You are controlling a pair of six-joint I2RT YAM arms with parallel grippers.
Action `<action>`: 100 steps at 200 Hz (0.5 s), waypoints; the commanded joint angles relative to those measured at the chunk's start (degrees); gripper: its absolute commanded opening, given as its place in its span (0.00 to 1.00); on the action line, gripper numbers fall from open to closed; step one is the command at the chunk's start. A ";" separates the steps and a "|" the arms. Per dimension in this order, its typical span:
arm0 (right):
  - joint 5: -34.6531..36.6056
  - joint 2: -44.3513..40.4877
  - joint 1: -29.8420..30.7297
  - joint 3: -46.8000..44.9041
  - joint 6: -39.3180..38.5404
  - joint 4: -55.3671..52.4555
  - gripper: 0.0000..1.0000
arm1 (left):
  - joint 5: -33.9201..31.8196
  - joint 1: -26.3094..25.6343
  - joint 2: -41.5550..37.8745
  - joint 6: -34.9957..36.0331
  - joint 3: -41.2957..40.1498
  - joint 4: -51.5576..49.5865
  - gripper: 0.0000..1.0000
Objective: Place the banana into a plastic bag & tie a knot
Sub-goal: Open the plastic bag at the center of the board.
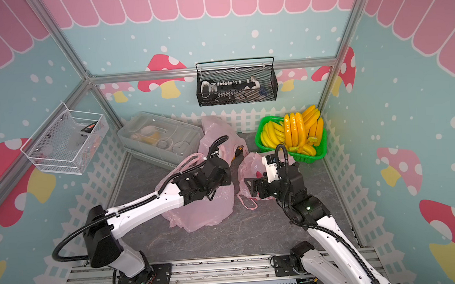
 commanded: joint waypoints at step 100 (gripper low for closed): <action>-6.60 10.78 11.81 -3.10 4.85 24.18 0.85 | 7.68 -0.73 -8.25 -7.50 -7.20 19.07 0.00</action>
